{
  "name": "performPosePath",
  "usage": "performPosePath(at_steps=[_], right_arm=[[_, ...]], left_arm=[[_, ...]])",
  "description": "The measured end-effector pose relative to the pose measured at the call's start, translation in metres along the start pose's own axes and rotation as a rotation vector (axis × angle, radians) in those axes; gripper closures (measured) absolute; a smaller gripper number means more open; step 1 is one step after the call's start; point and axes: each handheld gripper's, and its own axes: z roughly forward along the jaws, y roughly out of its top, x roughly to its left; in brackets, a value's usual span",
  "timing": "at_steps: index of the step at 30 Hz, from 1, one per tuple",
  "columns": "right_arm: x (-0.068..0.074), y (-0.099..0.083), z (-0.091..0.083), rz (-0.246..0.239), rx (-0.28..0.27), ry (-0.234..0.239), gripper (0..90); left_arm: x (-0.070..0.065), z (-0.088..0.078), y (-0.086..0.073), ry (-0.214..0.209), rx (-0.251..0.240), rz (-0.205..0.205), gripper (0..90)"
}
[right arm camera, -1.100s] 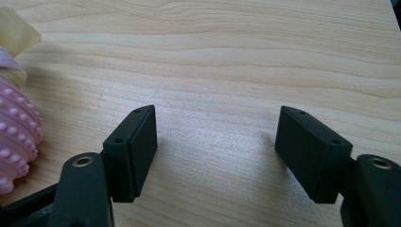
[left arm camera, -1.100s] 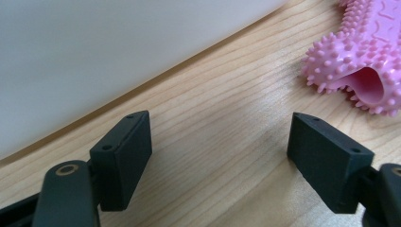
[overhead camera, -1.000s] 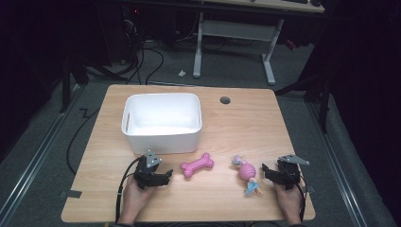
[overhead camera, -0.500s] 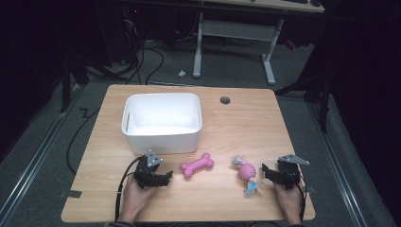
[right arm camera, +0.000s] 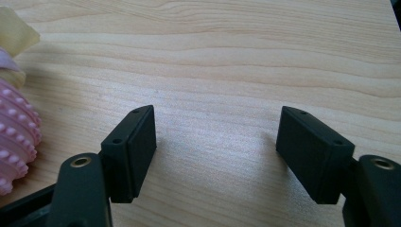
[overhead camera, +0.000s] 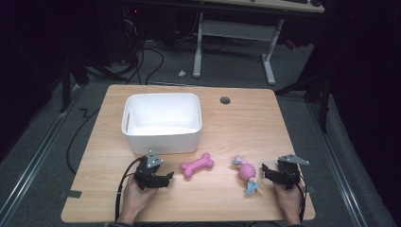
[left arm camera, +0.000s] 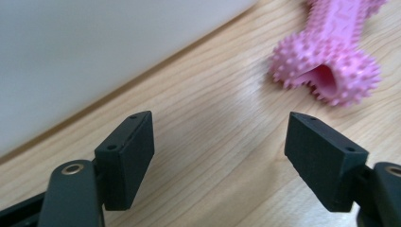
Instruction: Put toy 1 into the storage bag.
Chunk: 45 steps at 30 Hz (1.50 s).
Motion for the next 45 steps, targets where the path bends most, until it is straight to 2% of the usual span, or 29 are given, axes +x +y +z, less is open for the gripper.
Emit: performPosePath(at_steps=[3, 13, 17, 21, 25, 29, 36, 40, 45], right_arm=[[0.000, 0.000, 0.000, 0.000, 0.000, 0.000, 29.7], [0.000, 0.000, 0.000, -0.002, 0.001, 0.003, 28.8], [0.000, 0.000, 0.000, -0.001, 0.001, 0.004, 28.7], [0.000, 0.000, 0.000, -0.002, 0.002, 0.004, 28.5], [0.000, 0.000, 0.000, -0.002, 0.002, 0.005, 28.5], [0.000, 0.000, 0.000, -0.002, 0.002, 0.005, 28.5], [0.000, 0.000, 0.000, -0.003, 0.002, 0.005, 28.5], [0.000, 0.000, 0.000, -0.002, 0.002, 0.004, 28.5], [0.000, 0.000, 0.000, -0.002, 0.002, 0.005, 28.5]], left_arm=[[-0.004, -0.005, 0.006, -0.008, -0.004, 0.026, 25.8], [-0.011, -0.012, 0.017, -0.040, 0.005, 0.033, 27.9], [-0.018, -0.016, 0.026, -0.055, 0.010, 0.057, 29.3], [-0.022, -0.016, 0.032, -0.049, 0.019, 0.064, 29.2], [-0.028, -0.017, 0.041, -0.065, 0.038, 0.076, 29.1], [-0.036, -0.012, 0.049, -0.078, 0.066, 0.105, 27.7], [-0.044, -0.008, 0.060, -0.091, 0.073, 0.125, 27.7], [-0.047, -0.005, 0.068, -0.105, 0.090, 0.131, 32.5], [-0.055, 0.006, 0.079, -0.113, 0.114, 0.172, 33.1]])
